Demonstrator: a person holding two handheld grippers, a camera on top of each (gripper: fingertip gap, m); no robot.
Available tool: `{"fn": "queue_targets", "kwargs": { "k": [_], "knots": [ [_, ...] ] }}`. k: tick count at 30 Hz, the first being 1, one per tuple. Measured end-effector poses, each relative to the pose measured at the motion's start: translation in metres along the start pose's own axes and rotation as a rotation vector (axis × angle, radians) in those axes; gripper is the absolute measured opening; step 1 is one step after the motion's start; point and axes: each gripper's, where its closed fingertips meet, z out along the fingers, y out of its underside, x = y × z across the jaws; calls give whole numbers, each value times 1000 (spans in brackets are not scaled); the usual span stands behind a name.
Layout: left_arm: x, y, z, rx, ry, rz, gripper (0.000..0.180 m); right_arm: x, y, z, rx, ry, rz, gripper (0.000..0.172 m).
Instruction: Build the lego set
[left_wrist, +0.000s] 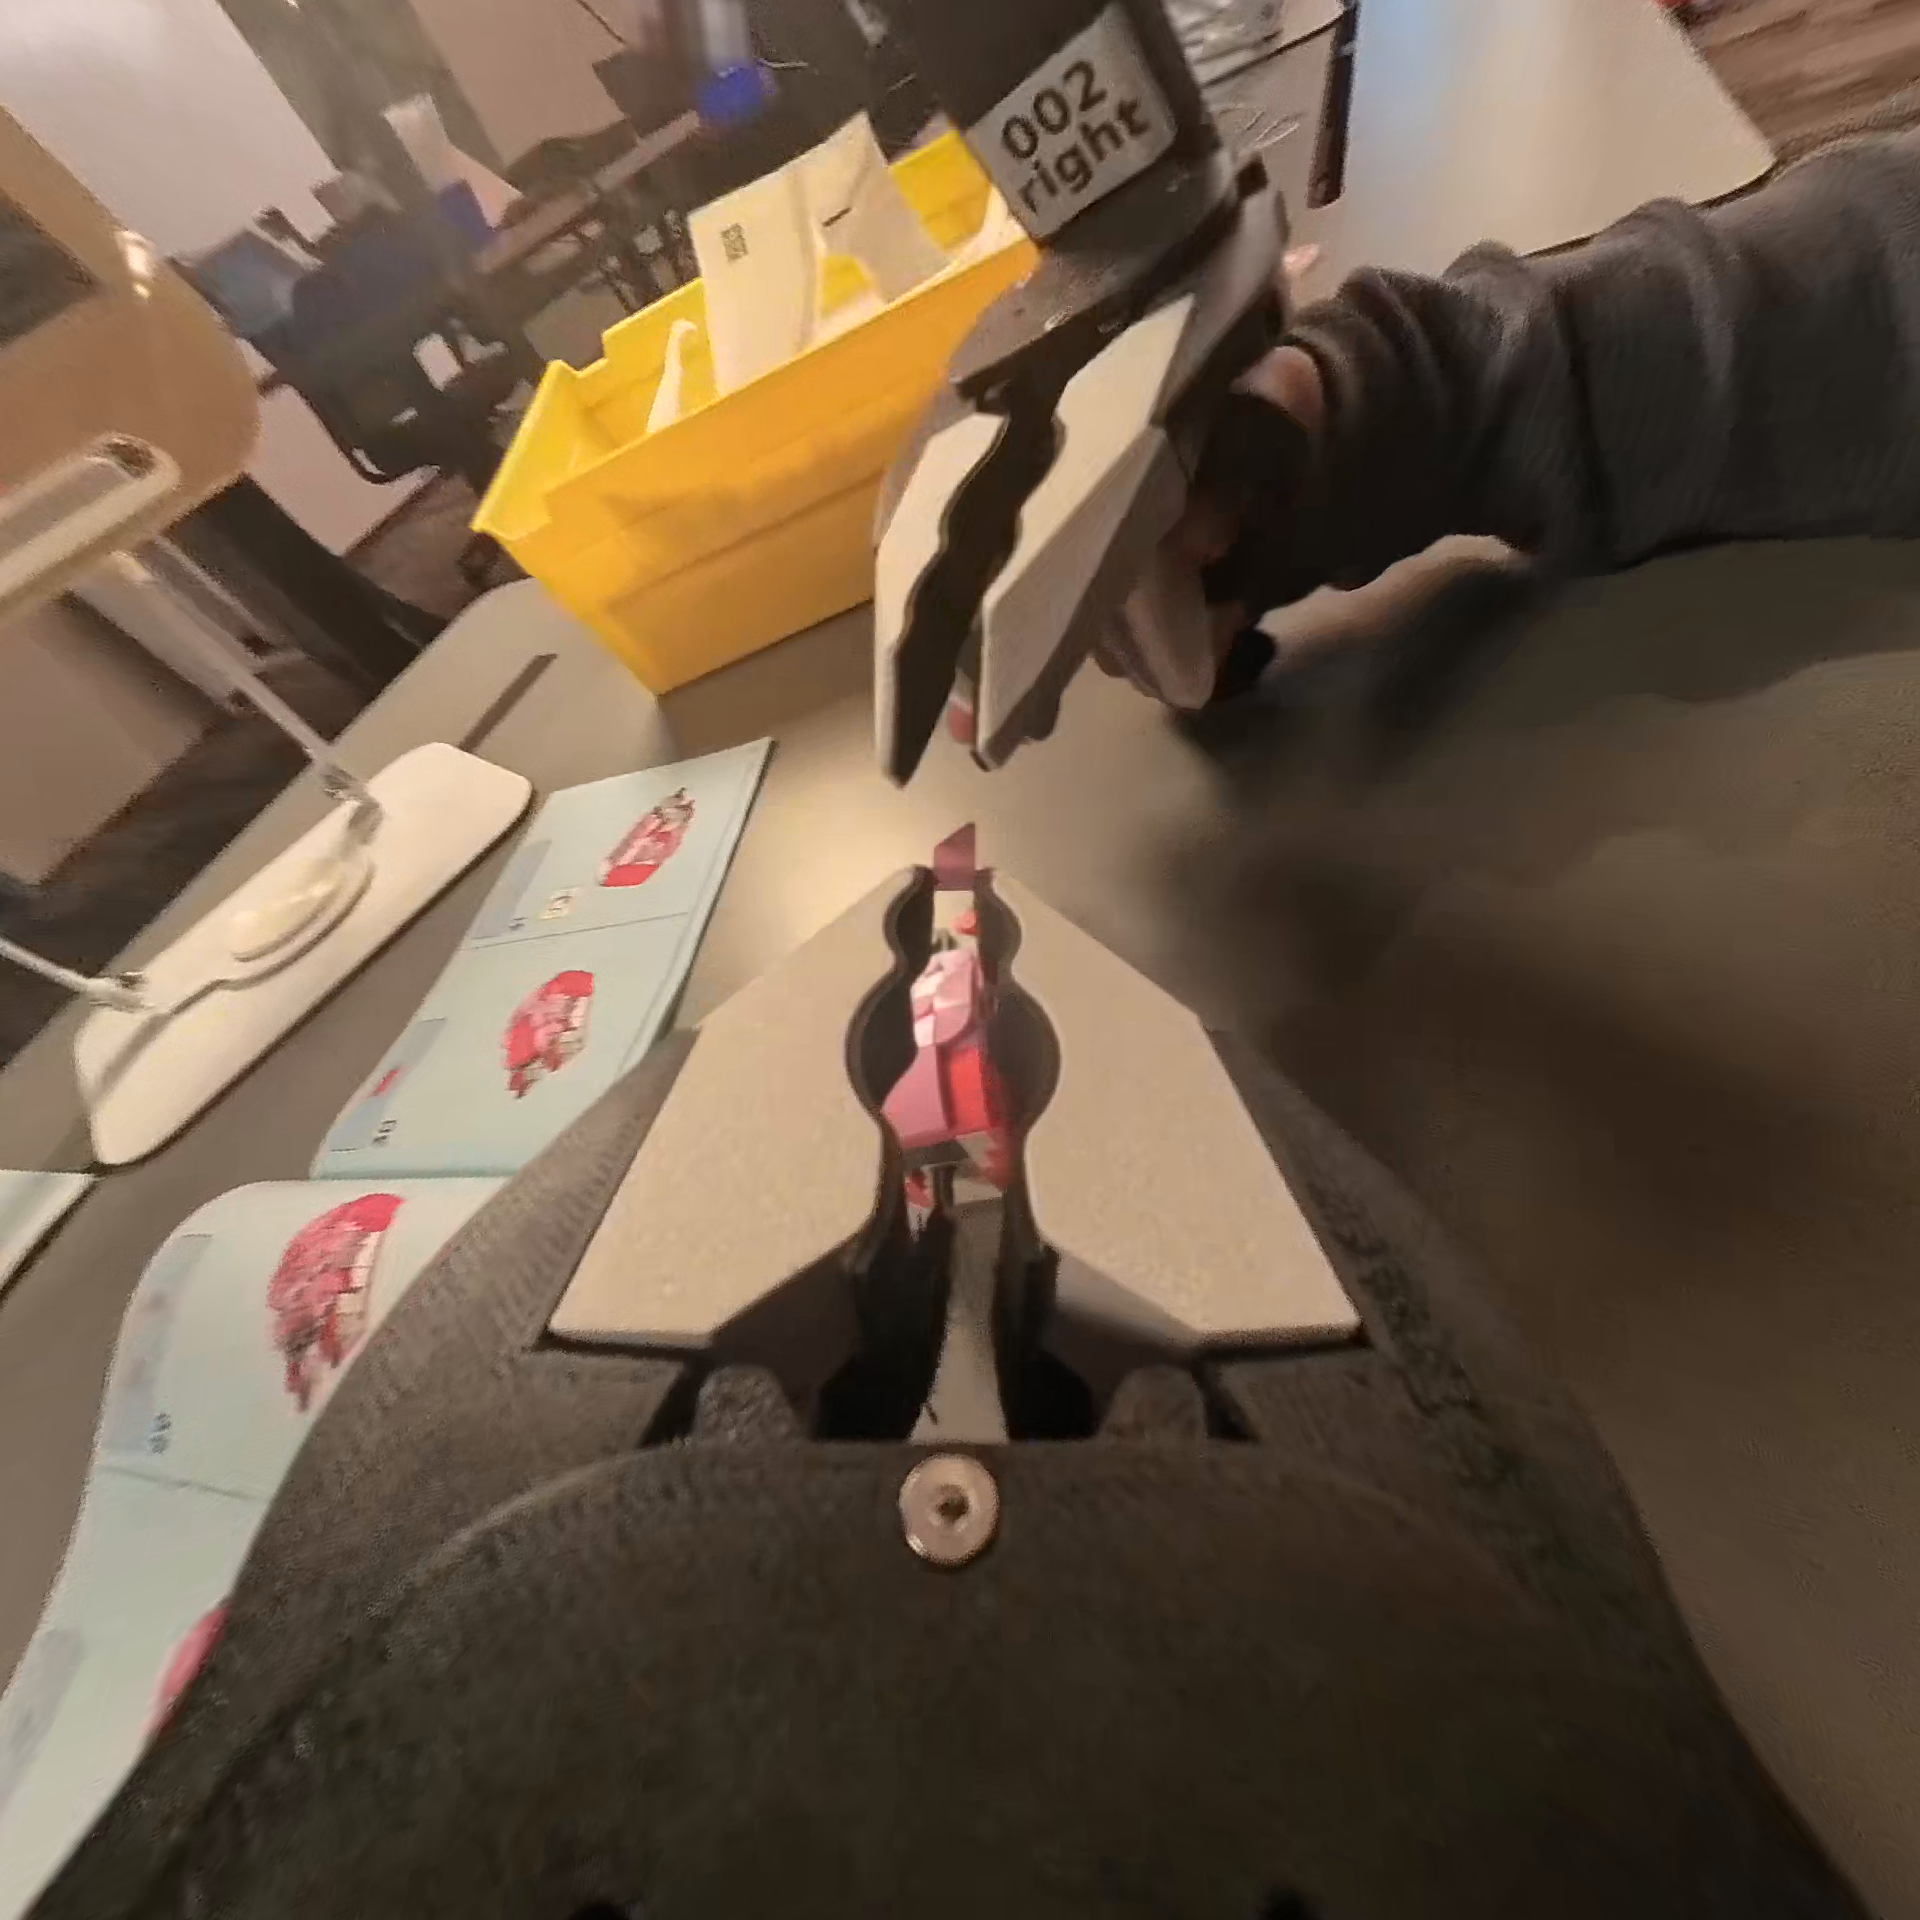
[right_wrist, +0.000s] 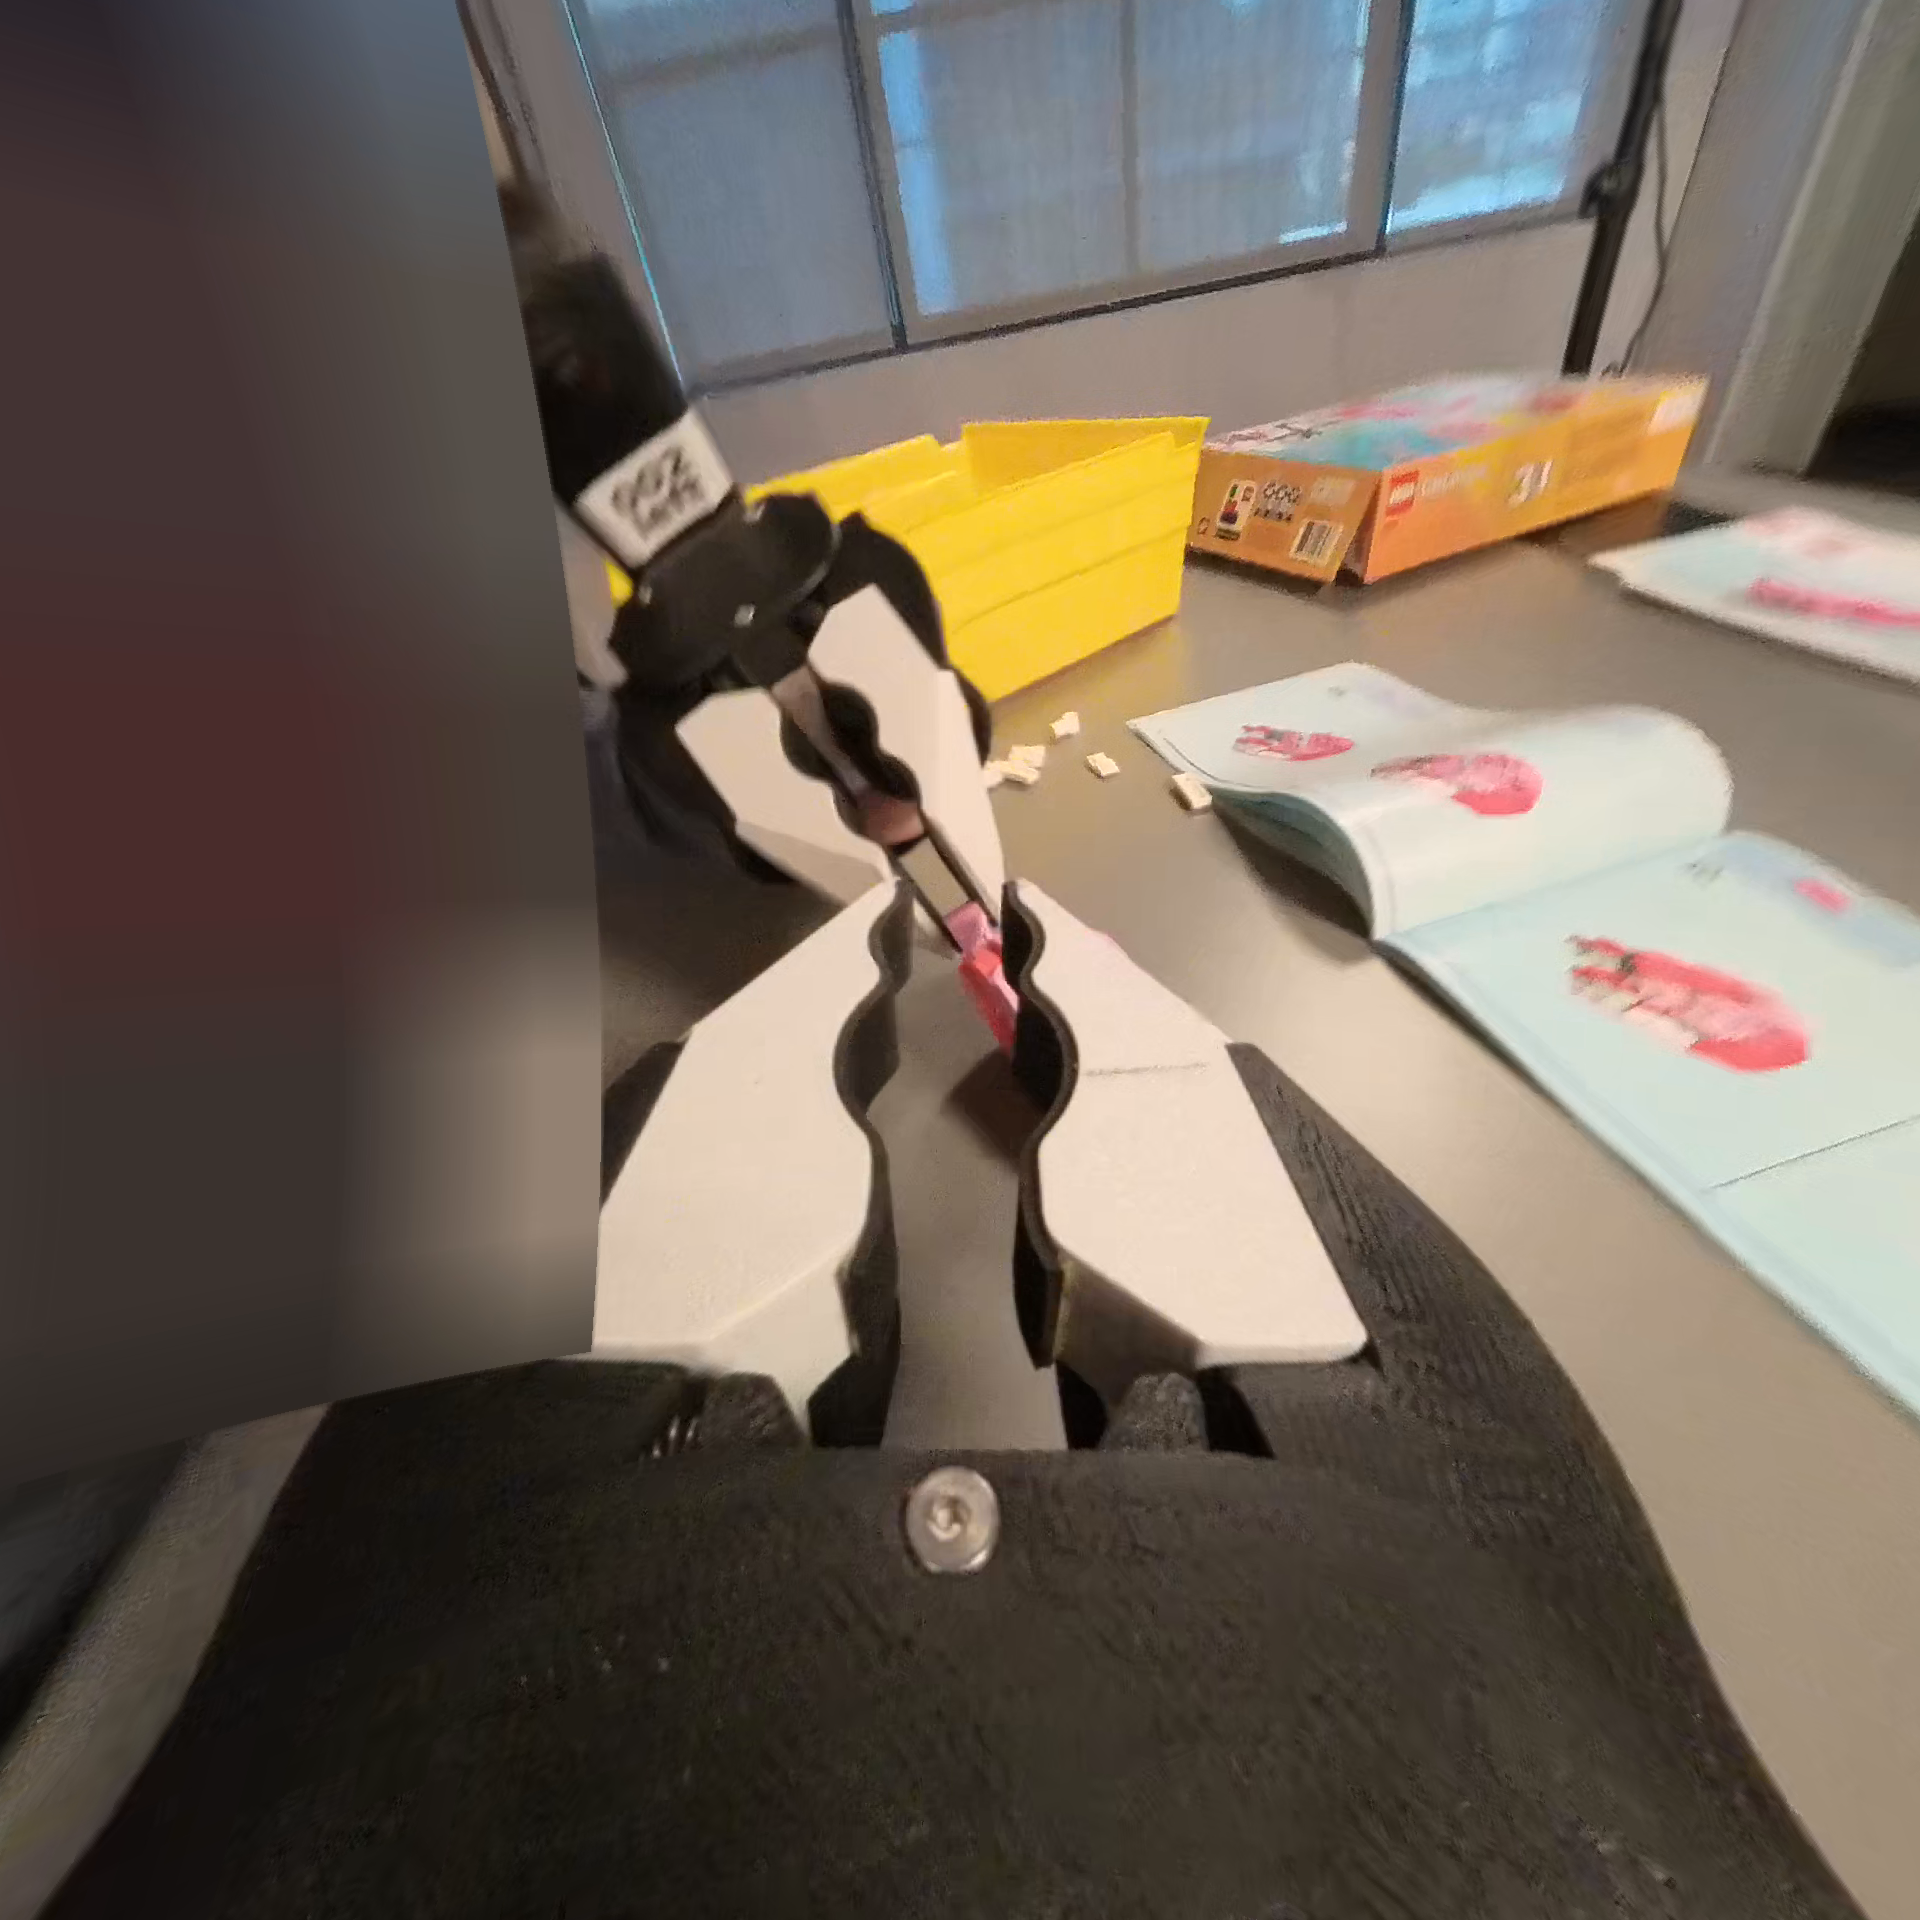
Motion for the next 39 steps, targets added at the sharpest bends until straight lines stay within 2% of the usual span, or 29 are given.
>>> {"fn": "queue_targets", "kwargs": {
  "k": [3,5,15,25,30,34,37,39],
  "knots": [
    [4,1,-1,-2,55,-47,8,-5,10,2,-70,37,-198,12],
    [6,0,-1,2,78,-66,7,-7,15,4,-102,38,-254,10],
    [13,1,-1,5,158,-121,8,-7,21,5,-136,38,-283,2],
    [13,7,3,-14,126,-115,8,-3,27,4,-173,52,-271,1],
    [11,1,-1,18,119,-125,20,2,24,2,-153,69,-254,1],
    [-10,0,-6,37,18,-161,45,7,24,0,-153,91,-250,1],
    [-14,17,-1,-65,5,-213,67,9,25,-1,-163,109,-257,1],
    [-13,36,5,-176,9,-248,72,12,26,-1,-171,122,-263,1]
  ]
}}
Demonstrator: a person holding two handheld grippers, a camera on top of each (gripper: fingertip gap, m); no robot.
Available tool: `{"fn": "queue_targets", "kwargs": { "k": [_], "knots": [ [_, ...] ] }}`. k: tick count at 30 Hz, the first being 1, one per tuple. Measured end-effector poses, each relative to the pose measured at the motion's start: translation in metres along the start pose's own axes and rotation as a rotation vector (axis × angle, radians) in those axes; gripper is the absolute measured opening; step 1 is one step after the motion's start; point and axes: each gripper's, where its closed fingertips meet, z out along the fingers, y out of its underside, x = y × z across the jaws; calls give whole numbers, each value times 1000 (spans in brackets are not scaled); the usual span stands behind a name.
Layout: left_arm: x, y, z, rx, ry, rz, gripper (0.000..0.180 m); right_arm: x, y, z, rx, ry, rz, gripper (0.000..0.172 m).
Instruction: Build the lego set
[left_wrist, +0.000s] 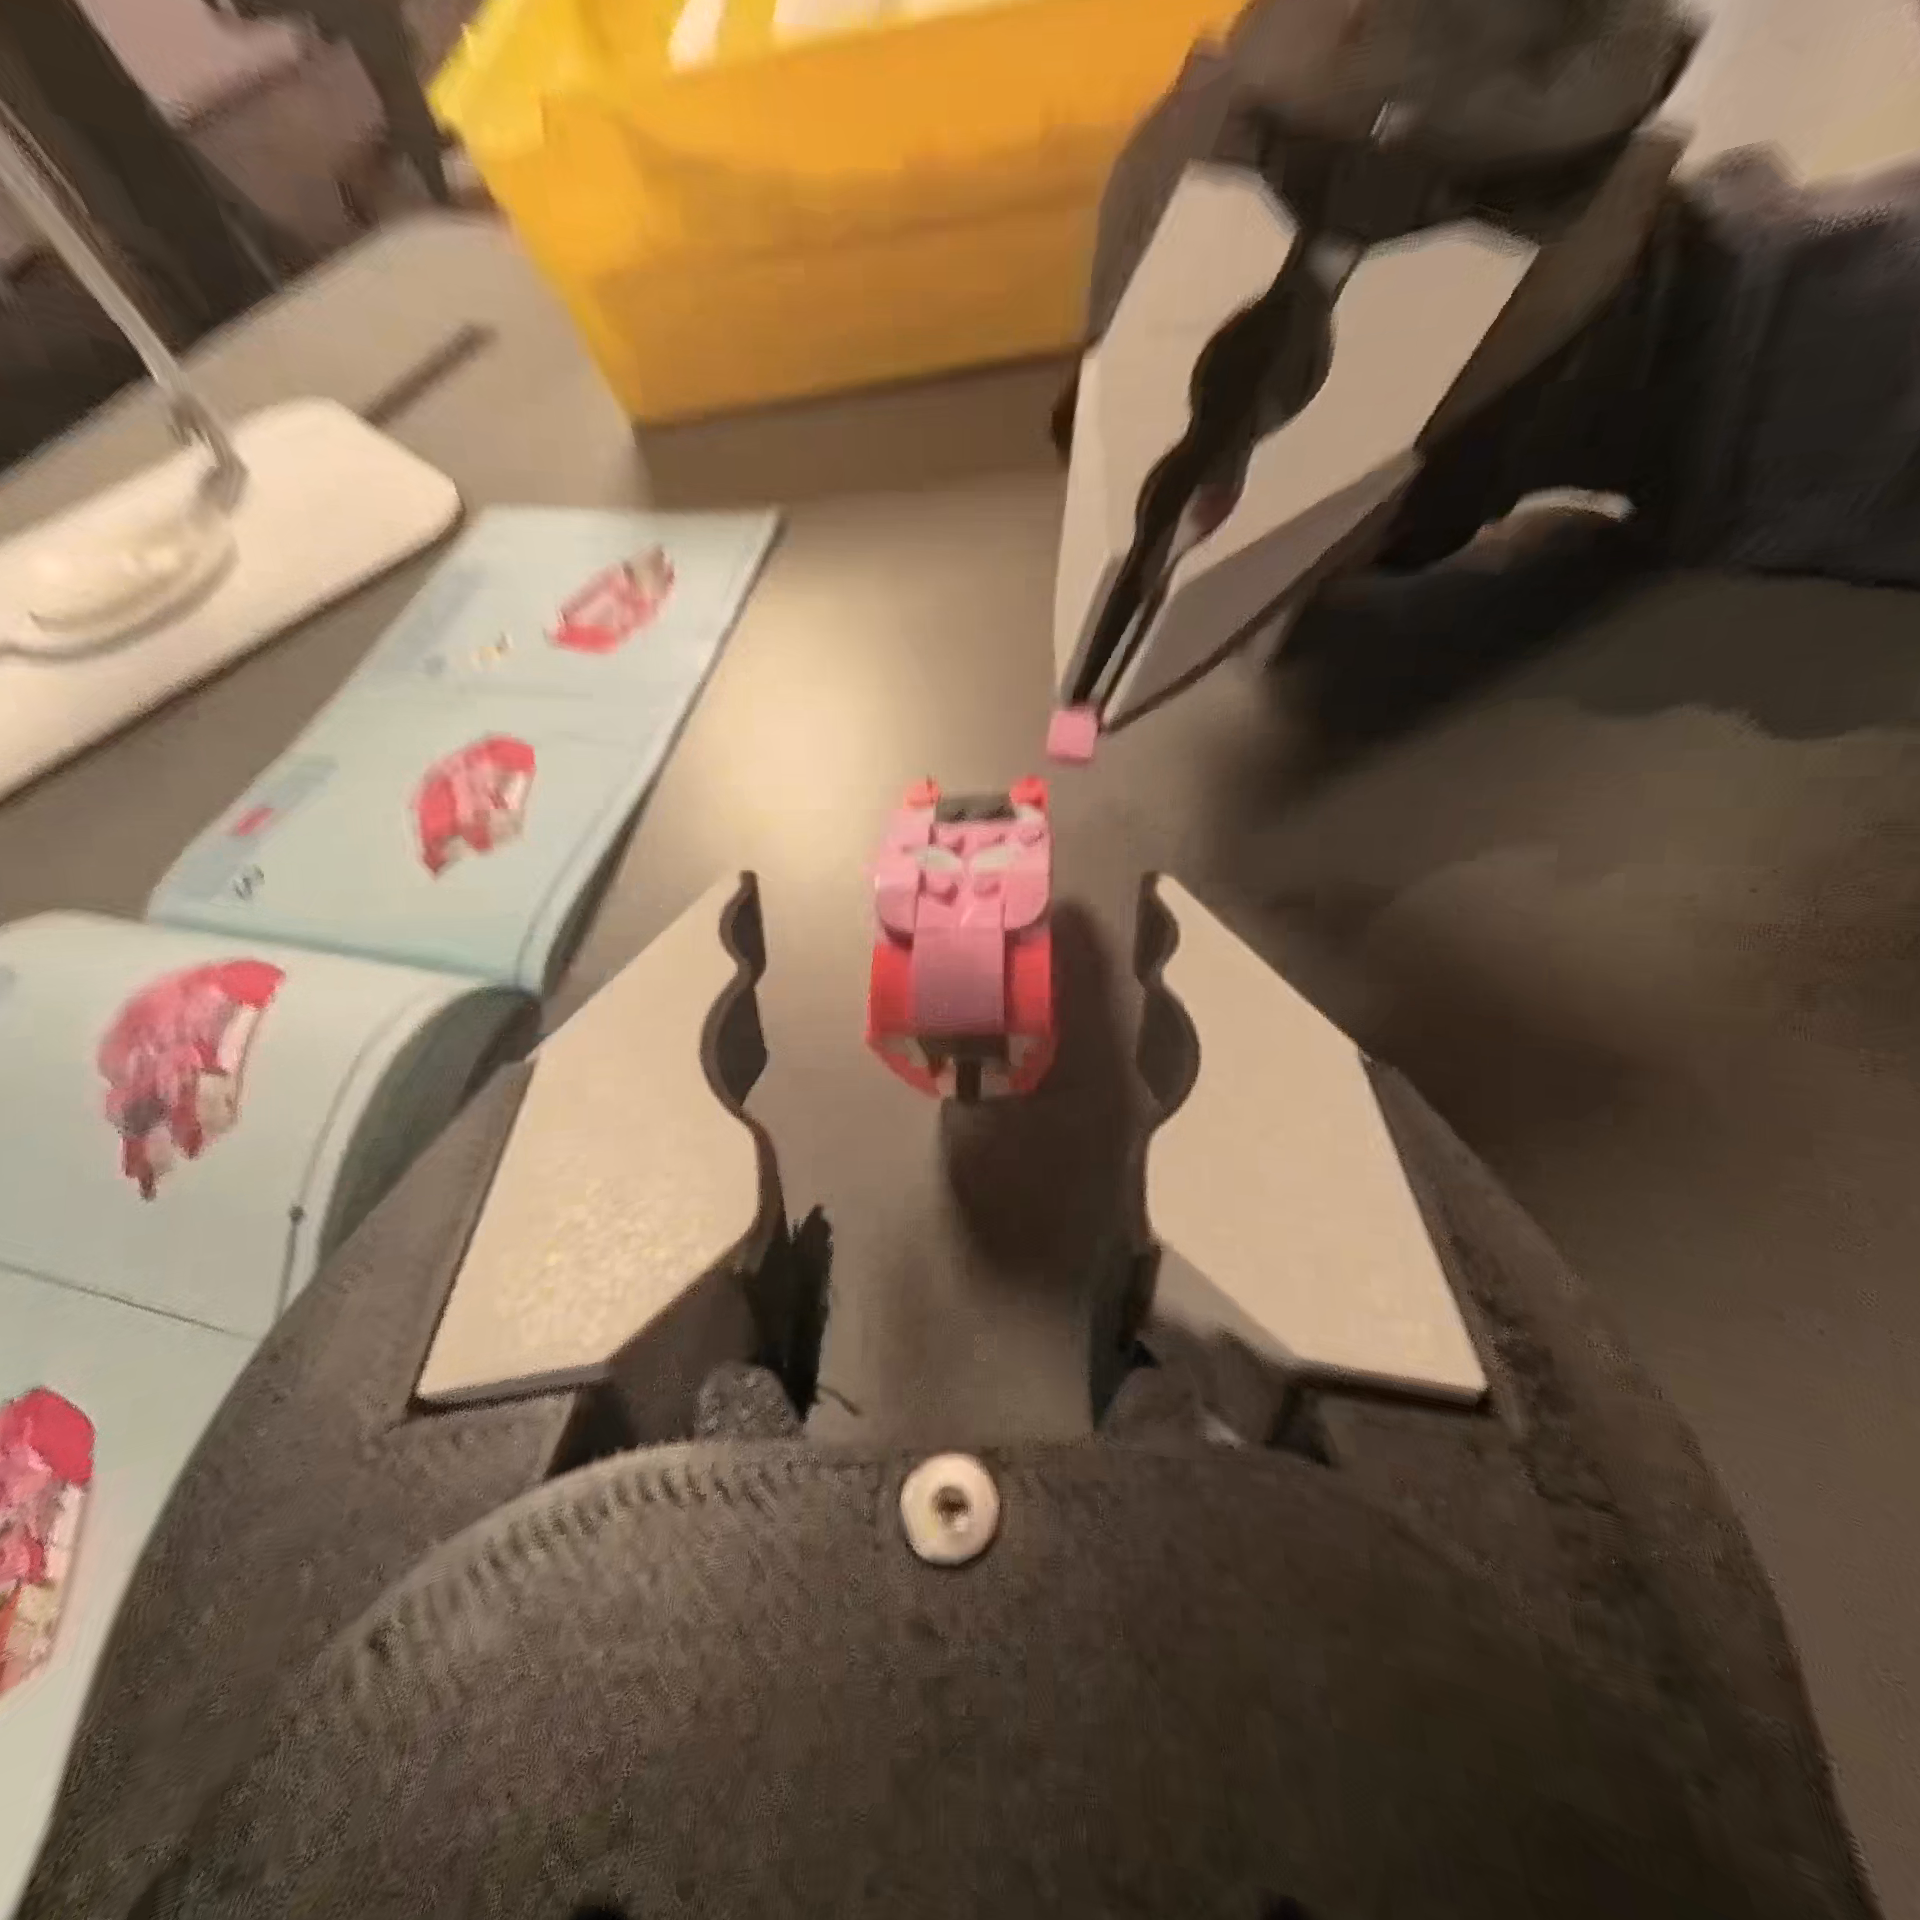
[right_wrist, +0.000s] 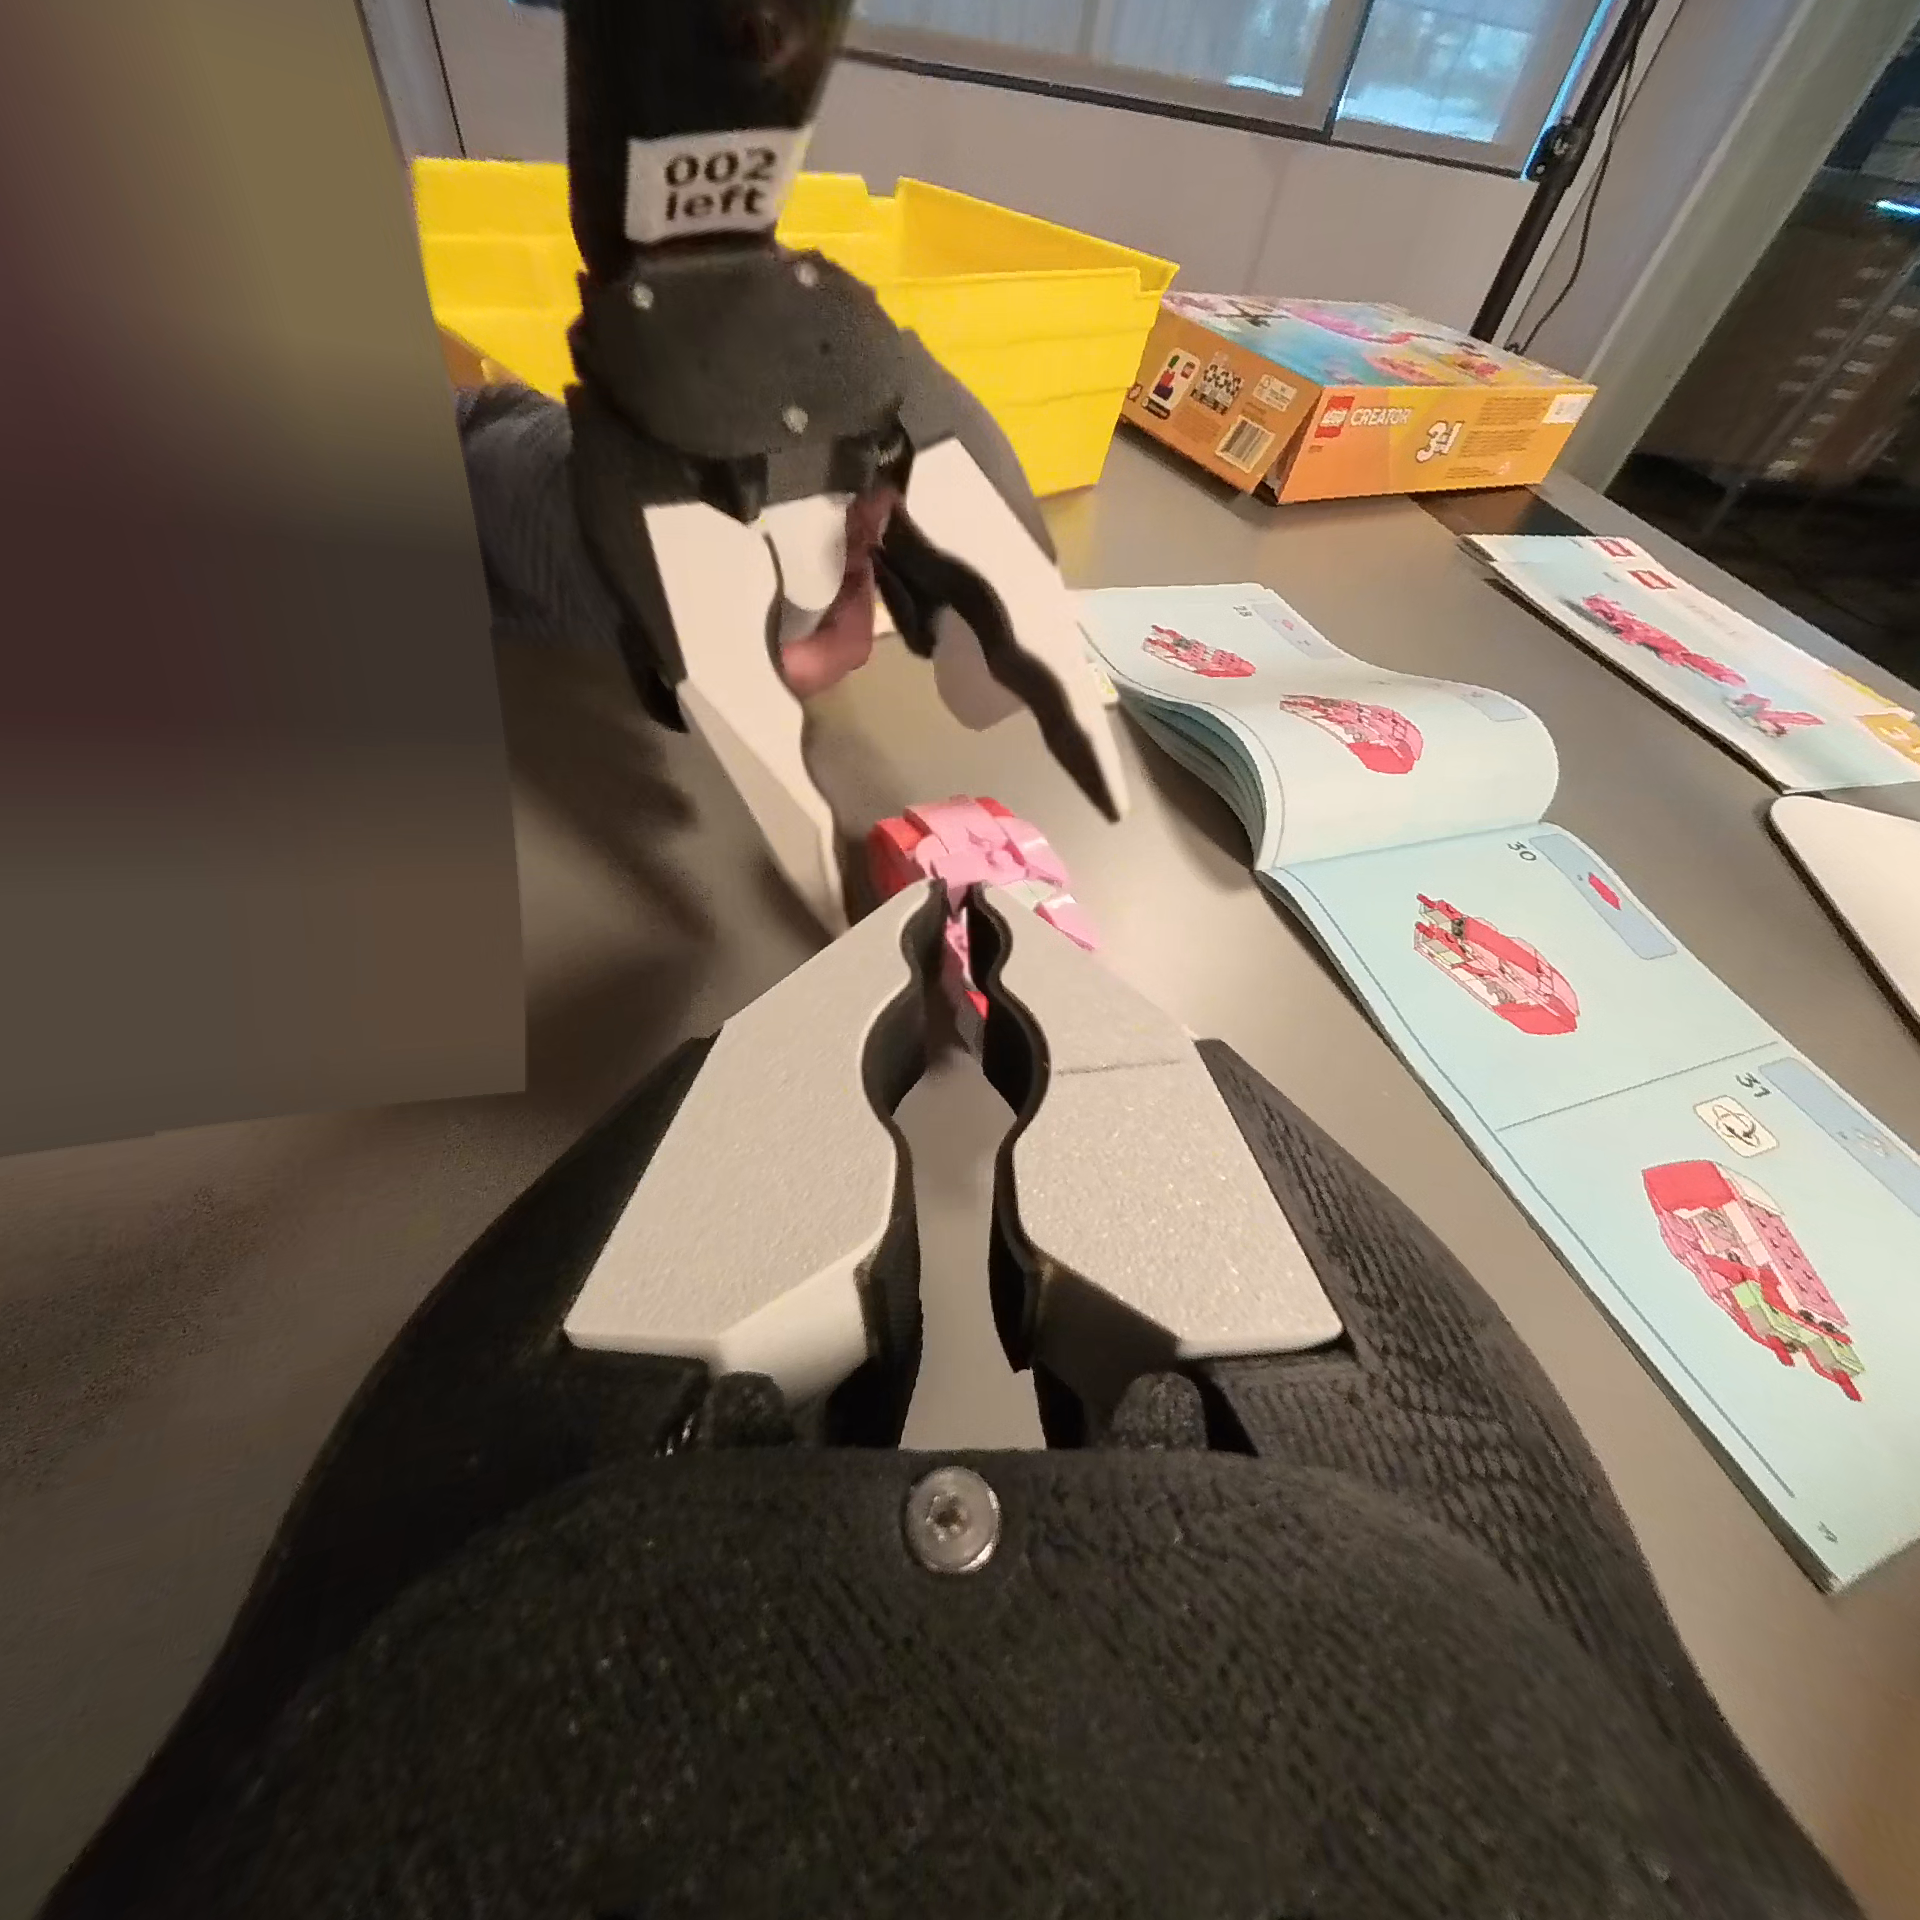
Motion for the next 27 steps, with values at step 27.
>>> {"fn": "queue_targets", "kwargs": {
  "k": [27],
  "knots": [
    [12,-14,8,91,163,-124,41,1,-7,-3,-38,14,59,1]
  ]
}}
